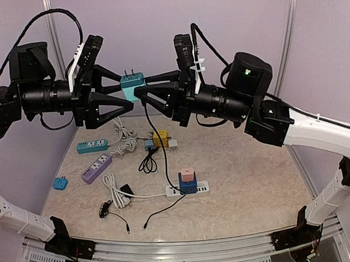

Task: Insert the plug
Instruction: Adjust the plug.

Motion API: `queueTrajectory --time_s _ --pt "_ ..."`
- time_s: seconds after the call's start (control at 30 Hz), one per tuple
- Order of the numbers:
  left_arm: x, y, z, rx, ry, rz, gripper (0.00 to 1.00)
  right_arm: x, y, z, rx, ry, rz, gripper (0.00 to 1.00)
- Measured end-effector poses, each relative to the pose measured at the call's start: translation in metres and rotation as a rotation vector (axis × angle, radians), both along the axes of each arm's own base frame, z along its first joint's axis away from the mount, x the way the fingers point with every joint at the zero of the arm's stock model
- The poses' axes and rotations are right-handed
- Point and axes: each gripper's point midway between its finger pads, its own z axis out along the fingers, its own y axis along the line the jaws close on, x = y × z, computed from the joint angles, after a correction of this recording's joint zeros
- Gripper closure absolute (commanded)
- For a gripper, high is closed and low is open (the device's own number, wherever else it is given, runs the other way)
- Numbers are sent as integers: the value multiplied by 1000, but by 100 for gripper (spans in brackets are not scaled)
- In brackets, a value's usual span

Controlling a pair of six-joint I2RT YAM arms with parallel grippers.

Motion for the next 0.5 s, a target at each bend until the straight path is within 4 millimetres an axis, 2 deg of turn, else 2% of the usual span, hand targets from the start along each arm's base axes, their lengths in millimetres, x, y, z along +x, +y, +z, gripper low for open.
queueTrajectory --time_s 0.1,0.23,0.37,0.5 --pt "3 8 -14 68 -53 32 33 7 -1 -8 -172 -43 -70 100" --pt "5 18 -30 171 -123 62 34 10 -13 -20 -376 -87 -129 100" --pt "0 11 -45 253 -154 43 34 9 -14 -33 -497 -124 -147 100" --pt "4 4 -58 307 -153 48 37 1 -6 -64 -609 -144 -115 100"
